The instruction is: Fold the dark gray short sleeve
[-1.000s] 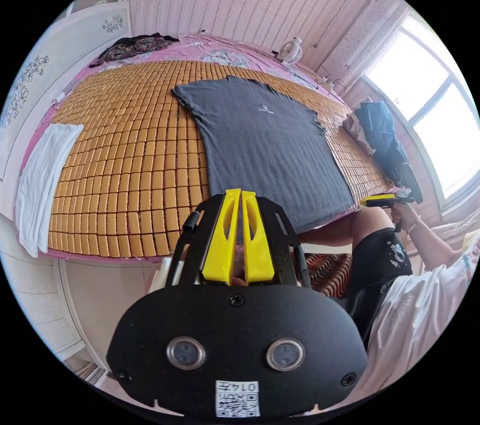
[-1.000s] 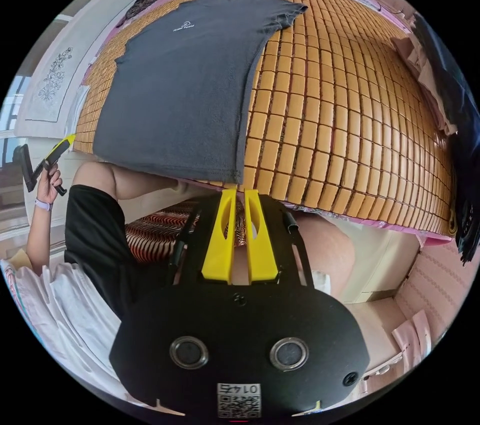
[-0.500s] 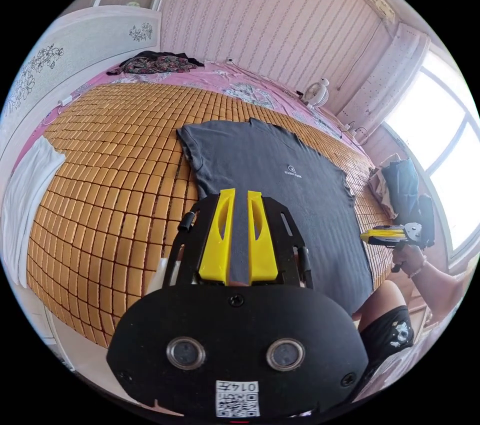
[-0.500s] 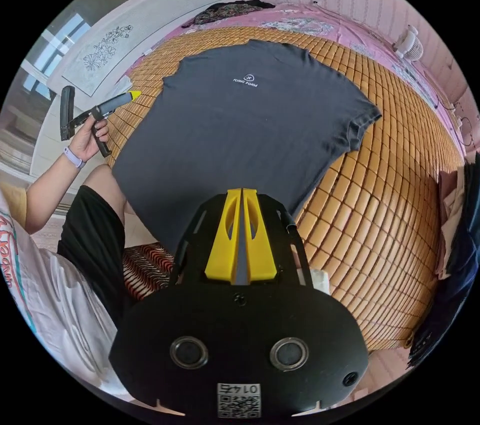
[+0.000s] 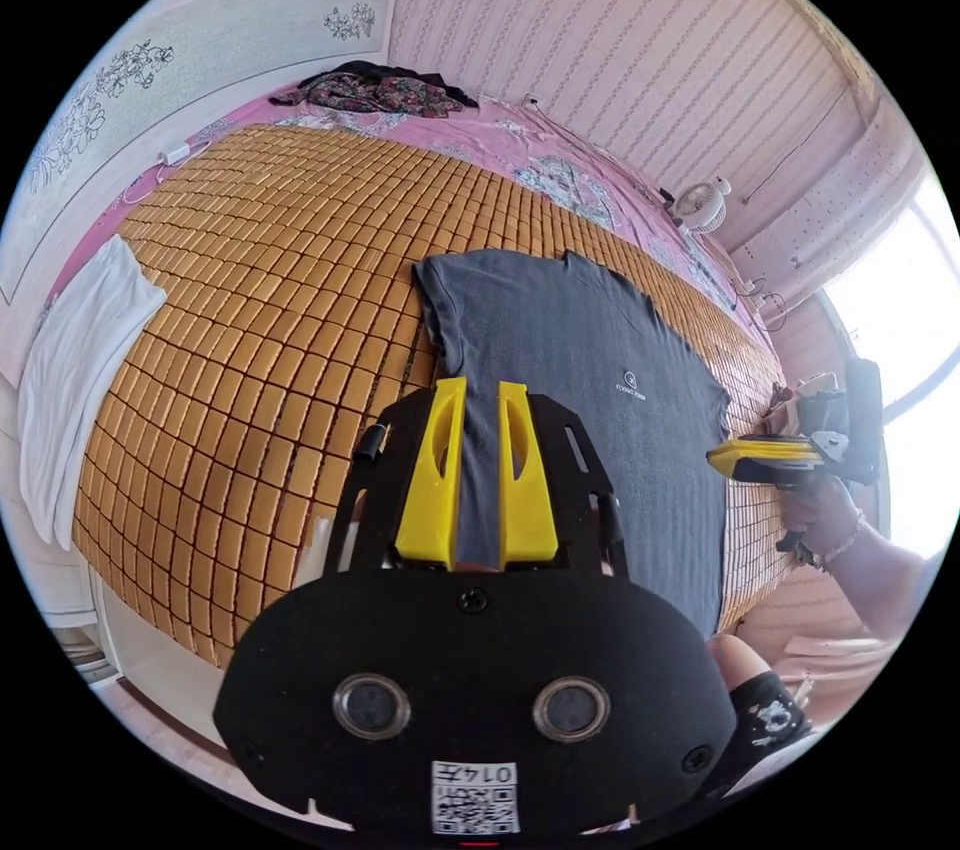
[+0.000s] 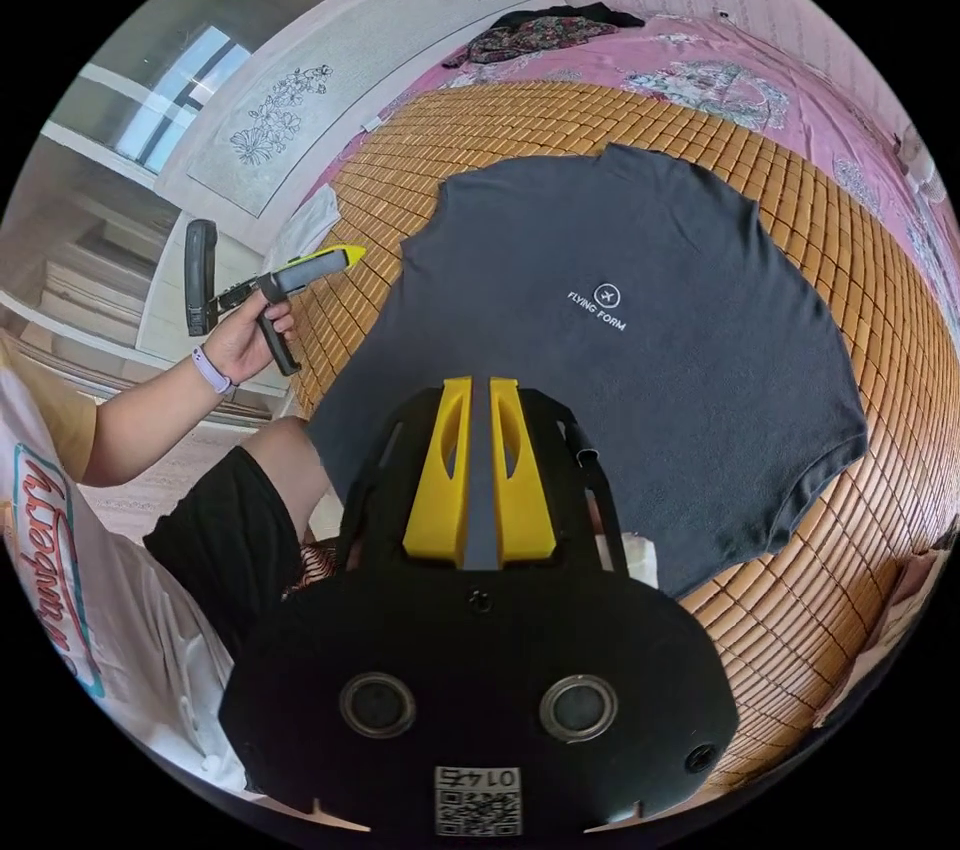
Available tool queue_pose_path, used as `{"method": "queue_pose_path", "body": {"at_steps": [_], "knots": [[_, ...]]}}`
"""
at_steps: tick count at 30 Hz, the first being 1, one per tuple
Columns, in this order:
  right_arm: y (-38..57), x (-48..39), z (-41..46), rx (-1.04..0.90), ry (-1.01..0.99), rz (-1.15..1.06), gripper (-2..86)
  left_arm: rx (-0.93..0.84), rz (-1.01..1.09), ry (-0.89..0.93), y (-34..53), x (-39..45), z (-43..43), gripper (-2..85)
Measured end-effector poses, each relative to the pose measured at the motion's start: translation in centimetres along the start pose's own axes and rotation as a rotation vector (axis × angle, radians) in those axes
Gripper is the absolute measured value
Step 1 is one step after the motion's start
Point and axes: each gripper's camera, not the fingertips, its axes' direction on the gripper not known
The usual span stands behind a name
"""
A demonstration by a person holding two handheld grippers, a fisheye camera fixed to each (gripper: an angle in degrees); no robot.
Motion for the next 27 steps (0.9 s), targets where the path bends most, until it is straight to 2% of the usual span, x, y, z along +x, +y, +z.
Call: {"method": "queue_pose_path", "body": {"at_steps": [10, 17, 27], "knots": [[-11.7, -3.7, 2.5, -0.105, -0.007, -0.126, 5.8, -0.013, -0.125, 0.002, -3.0, -2.5, 2.3, 7.4], [-23.5, -6.9, 7.8, -0.128, 0.083, -0.239, 7.1, -0.068, -0.142, 0.058, -5.4, -4.1, 5.7, 8.5], [-34.6, -11.6, 16.2, -0.174, 0.22, -0.372, 8.2, -0.085, -0.148, -0.003, -7.8, -4.0, 9.6, 5.5]]}}
